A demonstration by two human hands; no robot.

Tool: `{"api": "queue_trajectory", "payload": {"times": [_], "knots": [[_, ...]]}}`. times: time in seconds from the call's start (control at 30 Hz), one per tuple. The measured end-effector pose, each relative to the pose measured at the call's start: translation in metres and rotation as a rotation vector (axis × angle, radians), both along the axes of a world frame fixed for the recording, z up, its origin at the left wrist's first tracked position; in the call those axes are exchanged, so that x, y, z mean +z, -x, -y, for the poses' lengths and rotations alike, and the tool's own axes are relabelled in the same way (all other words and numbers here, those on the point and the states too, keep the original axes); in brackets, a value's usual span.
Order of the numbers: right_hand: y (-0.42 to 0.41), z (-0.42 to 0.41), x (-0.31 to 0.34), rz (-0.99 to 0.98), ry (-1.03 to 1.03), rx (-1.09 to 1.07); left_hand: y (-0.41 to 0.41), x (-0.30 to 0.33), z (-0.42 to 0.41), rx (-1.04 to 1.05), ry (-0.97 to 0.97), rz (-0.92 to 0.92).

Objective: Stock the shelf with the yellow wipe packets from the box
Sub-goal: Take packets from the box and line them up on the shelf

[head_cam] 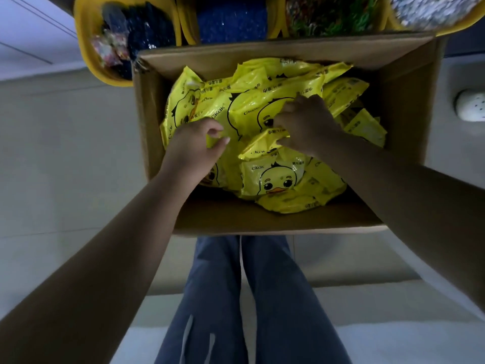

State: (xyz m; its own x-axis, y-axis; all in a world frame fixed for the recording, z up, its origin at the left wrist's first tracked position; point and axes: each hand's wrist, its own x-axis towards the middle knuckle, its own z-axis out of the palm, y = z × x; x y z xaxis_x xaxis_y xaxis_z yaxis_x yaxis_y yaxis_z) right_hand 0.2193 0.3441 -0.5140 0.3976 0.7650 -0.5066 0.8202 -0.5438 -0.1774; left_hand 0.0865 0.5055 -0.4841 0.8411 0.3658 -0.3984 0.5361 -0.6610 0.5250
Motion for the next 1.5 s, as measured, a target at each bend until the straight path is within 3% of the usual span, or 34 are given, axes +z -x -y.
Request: {"api": "queue_trajectory", "payload": {"times": [0.1, 0.23, 0.53, 0.77, 0.97, 1.5], "knots": [[0.010, 0.021, 0.005, -0.062, -0.200, -0.020, -0.019, 0.001, 0.002, 0.014, 0.035, 0.013], [0.019, 0.052, 0.020, -0.139, -0.198, -0.311, -0.055, -0.012, 0.017, -0.110, 0.064, 0.018], [0.020, 0.100, 0.025, -0.331, -0.319, -0.859, -0.088, -0.048, 0.042, -0.163, -0.026, -0.104], [0.032, 0.115, 0.060, -0.375, -0.359, -1.007, -0.054, 0.006, 0.045, -0.140, -0.031, -0.151], [0.025, 0.108, 0.146, -0.365, -0.461, -1.023, -0.027, 0.113, 0.025, -0.145, -0.088, -0.119], [-0.019, 0.027, 0.422, -0.264, -0.716, -0.401, -0.012, 0.401, -0.038, -0.077, -0.371, 0.176]]}}
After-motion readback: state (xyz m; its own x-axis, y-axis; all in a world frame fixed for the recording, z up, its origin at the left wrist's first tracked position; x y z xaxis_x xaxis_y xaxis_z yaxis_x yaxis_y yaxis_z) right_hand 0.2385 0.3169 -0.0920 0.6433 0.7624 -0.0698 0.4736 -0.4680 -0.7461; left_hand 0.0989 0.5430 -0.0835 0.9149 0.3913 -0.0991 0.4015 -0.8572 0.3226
